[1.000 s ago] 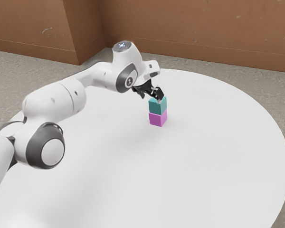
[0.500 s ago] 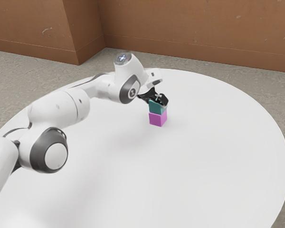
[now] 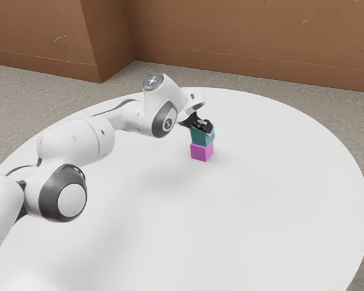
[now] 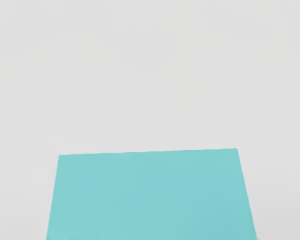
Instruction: Pick up the blue block with one arm, and put the blue block on the table with one arm
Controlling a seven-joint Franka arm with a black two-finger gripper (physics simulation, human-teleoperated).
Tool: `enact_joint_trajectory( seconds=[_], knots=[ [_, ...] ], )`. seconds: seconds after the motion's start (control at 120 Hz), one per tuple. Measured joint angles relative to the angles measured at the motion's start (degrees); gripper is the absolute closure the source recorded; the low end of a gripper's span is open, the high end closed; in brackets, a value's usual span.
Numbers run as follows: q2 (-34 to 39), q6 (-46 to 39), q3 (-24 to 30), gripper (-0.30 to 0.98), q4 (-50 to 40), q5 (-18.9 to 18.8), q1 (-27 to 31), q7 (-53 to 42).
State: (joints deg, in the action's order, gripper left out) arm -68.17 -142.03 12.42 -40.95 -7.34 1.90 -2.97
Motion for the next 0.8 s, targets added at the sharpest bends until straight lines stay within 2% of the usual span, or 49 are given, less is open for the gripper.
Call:
enact_joint_trajectory(
  seconds=[0.1, 0.3, 0.458, 0.533, 0.633, 0.8],
  knots=[
    [0.1, -0.4, -0.2, 0.41, 0.0, -0.5, 0.0, 0.4],
    [3.4, 0.4, -0.4, 0.44, 0.0, -3.2, 0.6, 1.5],
    [7.2, 3.1, -0.1, 0.45, -1.7, -4.4, 8.0, 1.6],
    [7.5, 3.9, -0.1, 0.45, -2.3, -4.5, 9.6, 1.4],
    [7.5, 4.6, 0.0, 0.30, -2.8, -3.8, 10.1, 0.7],
    [7.4, 5.4, 0.0, 0.15, -3.0, -2.7, 10.1, -1.1]
  ],
)
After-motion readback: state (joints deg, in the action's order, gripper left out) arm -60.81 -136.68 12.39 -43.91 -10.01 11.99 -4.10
